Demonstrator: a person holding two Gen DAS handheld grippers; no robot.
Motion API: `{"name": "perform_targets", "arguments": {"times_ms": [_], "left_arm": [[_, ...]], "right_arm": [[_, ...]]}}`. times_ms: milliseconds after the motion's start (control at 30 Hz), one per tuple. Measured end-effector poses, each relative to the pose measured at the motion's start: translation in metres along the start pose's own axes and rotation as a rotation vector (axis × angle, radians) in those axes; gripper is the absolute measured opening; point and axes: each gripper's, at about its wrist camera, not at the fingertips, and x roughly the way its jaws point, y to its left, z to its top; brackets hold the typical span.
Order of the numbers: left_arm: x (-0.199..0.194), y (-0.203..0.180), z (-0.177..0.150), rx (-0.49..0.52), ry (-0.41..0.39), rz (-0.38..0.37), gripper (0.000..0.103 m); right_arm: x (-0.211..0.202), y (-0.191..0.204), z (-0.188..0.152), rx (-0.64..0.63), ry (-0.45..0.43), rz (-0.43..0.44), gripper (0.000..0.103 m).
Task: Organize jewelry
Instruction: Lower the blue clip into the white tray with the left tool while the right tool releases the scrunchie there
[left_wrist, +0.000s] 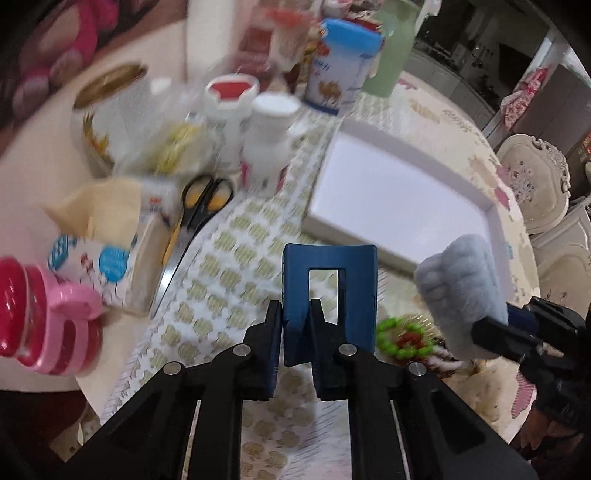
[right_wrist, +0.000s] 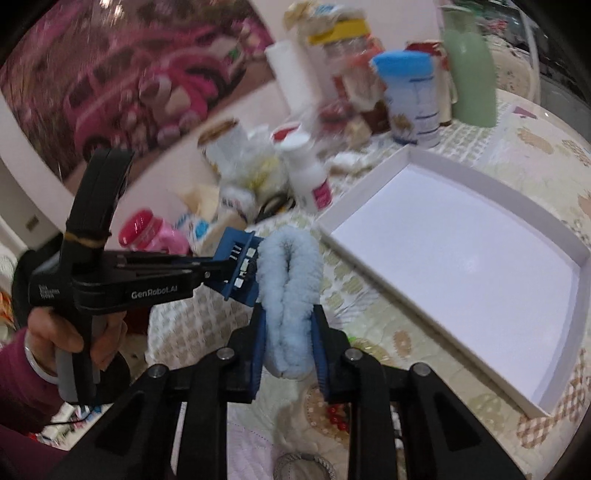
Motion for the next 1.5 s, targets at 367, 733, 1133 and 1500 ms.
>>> {"name": "perform_targets", "arguments": {"times_ms": [367,733,1133,1500], "left_arm": [[0.033,-0.067,0.054,0.084,0.002,-0.049,0.018],[0.093,-0.09,0.085,0.146,0.074,-0.028,0.018],[0.126,-0.092,0.089,0.203,0.117,0.017,0.018],[0.117,-0.089,0.093,0.187,0.074,0.015,0.035]], "right_arm": [[-0.055,-0.087,0.006,0.175,-0.089,-0.21,0.024],[-0.032,-0.151,-0.02,0.316,-0.017,-0.363,0.024],[-0.011,-0.159,-0.032,0.371,0.051,-0.476,0.029],[-0.025,-0.15,-0.03,0.393,0.013,-0.459,0.065]]}}
